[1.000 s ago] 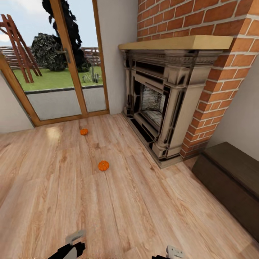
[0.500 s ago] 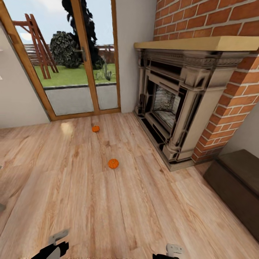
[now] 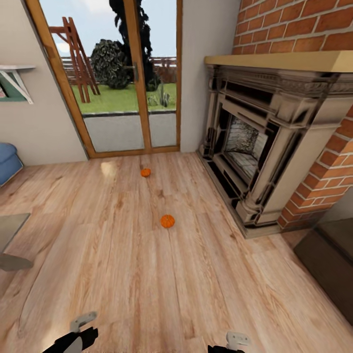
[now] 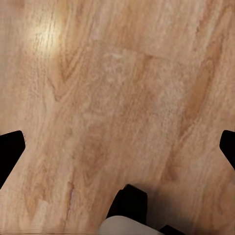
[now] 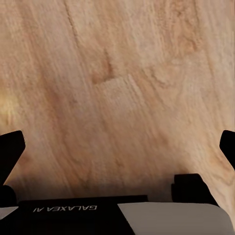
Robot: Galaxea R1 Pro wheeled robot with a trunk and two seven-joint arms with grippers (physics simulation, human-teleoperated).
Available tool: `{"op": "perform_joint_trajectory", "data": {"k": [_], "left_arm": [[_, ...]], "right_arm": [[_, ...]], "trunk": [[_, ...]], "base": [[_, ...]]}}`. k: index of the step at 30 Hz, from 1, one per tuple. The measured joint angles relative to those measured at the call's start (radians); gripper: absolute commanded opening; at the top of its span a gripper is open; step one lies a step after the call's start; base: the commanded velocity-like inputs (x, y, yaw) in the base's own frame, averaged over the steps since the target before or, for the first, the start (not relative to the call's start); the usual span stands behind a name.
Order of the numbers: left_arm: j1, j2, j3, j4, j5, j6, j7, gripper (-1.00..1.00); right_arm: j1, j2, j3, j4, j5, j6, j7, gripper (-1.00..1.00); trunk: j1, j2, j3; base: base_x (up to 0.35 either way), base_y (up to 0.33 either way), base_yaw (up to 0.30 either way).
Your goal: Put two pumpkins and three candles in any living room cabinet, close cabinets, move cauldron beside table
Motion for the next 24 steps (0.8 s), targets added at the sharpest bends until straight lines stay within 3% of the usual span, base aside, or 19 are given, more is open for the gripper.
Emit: {"op": "perform_joint_trajectory", "data": {"k": [5,10,18,24], "left_arm": [[0.0,-0.002,-0.002,0.0,0.0,-0.011,0.0,1.0],[0.0,-0.005,-0.004,0.0,-0.004,-0.018,0.0,1.0],[0.0,-0.008,-0.006,-0.001,-0.01,-0.041,-0.002,1.0],[0.0,-0.007,-0.009,-0.001,-0.012,-0.045,-0.001,1.0]], "right_arm": [[0.0,-0.004,-0.002,0.0,0.0,-0.004,0.0,1.0],[0.003,-0.009,-0.003,-0.001,0.001,-0.059,0.001,1.0],[0.003,-0.01,-0.002,0.034,0.002,-0.103,0.001,1.0],[0.002,-0.008,-0.009,0.04,0.002,-0.105,0.001,1.0]], "trunk": [[-0.019,0.035,0.01],[-0.038,0.07,0.021],[-0.038,0.07,0.021],[-0.039,0.07,0.021]], "base": [[0.0,0.0,0.22],[0.0,0.0,0.118],[0.006,0.003,0.01],[0.251,0.153,0.0]]}}
